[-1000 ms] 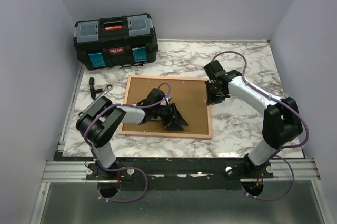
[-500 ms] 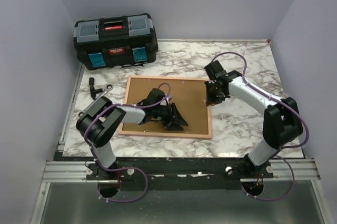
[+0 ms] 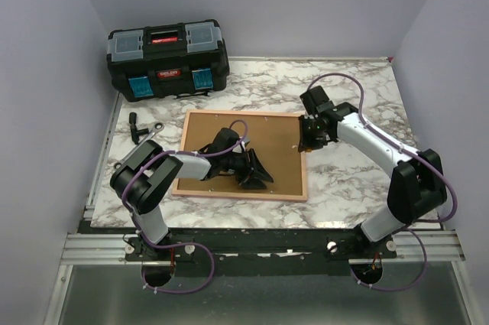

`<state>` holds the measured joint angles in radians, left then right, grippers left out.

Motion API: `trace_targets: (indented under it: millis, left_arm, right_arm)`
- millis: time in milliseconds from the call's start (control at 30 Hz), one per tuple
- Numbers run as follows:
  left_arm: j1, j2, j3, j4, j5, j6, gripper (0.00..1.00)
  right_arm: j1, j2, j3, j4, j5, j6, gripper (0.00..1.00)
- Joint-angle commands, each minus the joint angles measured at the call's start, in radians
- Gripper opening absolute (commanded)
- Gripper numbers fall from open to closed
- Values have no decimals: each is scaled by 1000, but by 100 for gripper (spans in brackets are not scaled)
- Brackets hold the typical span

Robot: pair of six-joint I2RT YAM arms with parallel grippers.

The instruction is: Take the photo out of the frame

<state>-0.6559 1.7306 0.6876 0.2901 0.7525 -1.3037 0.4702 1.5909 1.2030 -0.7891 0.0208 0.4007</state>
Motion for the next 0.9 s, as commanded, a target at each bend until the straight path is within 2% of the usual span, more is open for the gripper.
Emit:
trace_targets:
  millis: [0,333,867]
  left_arm:
    - [-6,-39,-16,63,10,-1,45]
    - [-8,-188,-14,57,-21,80,53]
    - [-12,-291,86,3,-94,332,55]
  right_arm:
    - [3,-68,-8,-19,28,21,1]
    - [4,-161,-164,120,-105,61,1]
    - [4,-343,-438,324,-303,126,1]
